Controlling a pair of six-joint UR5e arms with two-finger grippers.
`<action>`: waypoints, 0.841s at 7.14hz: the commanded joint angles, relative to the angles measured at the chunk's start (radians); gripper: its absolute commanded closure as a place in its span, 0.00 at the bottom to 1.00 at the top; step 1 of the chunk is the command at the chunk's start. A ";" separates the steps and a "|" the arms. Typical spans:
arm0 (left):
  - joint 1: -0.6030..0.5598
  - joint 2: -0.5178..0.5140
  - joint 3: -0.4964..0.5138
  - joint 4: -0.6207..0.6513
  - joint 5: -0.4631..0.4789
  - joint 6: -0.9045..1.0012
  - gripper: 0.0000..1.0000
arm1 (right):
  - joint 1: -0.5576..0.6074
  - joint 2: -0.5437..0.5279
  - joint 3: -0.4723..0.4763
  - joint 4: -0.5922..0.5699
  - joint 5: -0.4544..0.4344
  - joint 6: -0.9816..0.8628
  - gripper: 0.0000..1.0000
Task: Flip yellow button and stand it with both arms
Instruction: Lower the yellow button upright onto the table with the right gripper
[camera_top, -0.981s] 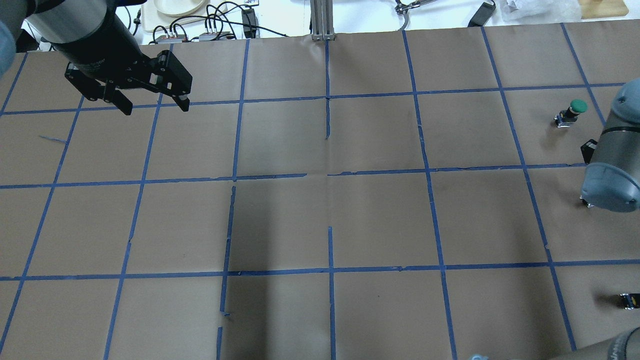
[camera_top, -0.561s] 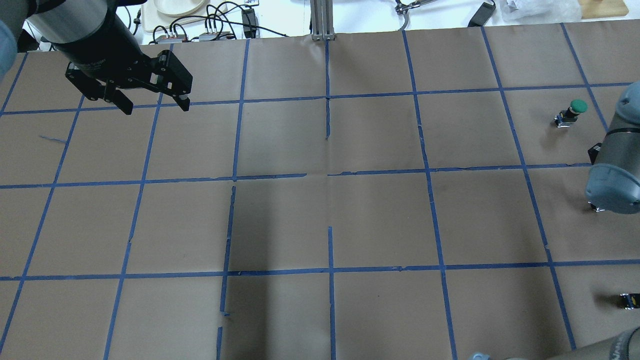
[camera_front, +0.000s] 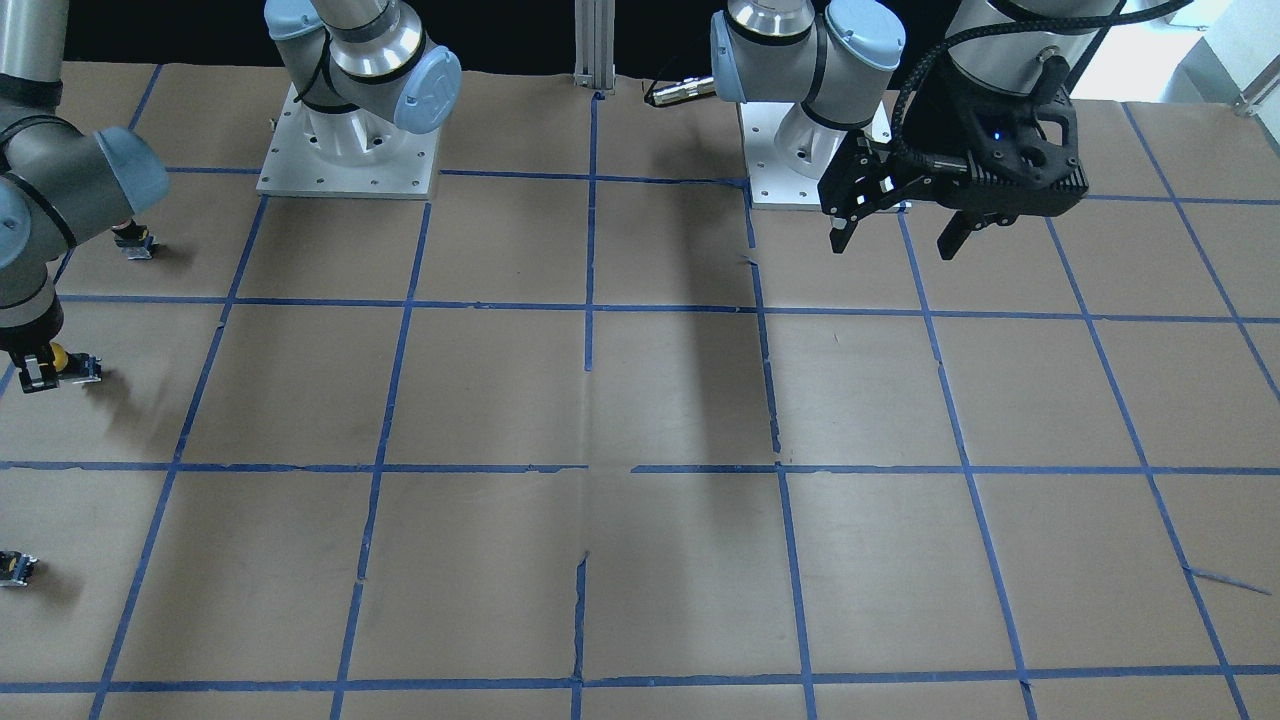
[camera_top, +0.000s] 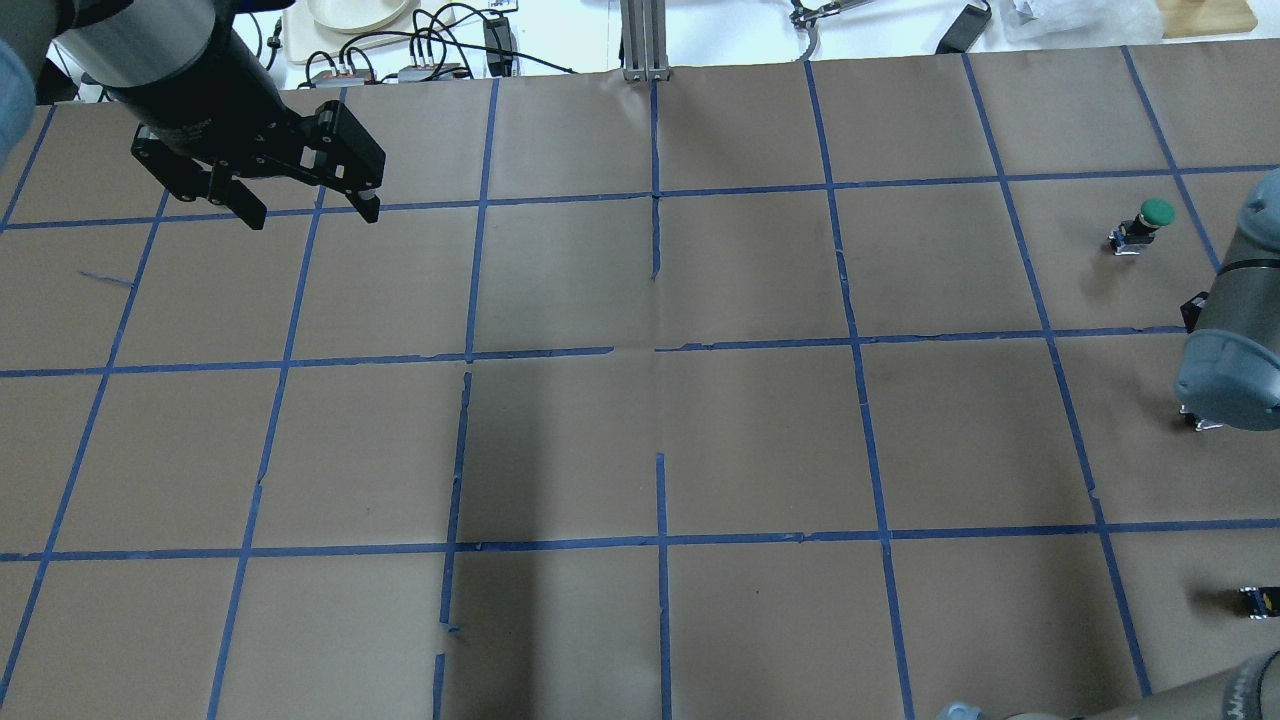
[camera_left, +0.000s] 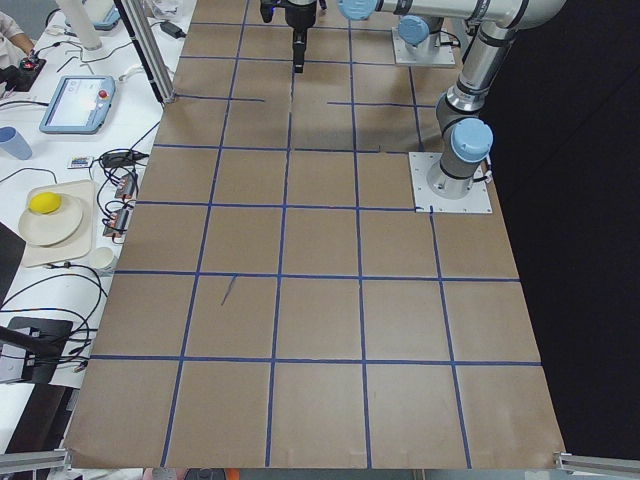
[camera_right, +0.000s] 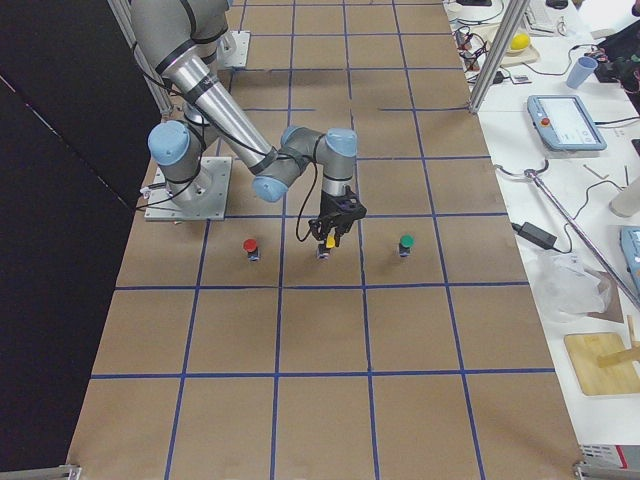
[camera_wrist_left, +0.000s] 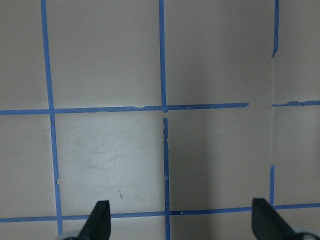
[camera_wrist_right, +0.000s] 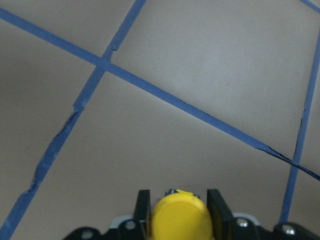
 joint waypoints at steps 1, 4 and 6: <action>0.000 0.001 0.001 -0.001 0.000 -0.001 0.01 | 0.000 0.002 0.000 0.002 0.006 0.010 0.55; 0.000 0.001 0.001 0.001 0.000 -0.001 0.01 | 0.000 0.002 -0.001 0.002 0.007 0.009 0.18; 0.000 0.001 0.001 -0.001 0.000 -0.001 0.01 | 0.000 -0.004 -0.009 0.006 0.007 0.004 0.06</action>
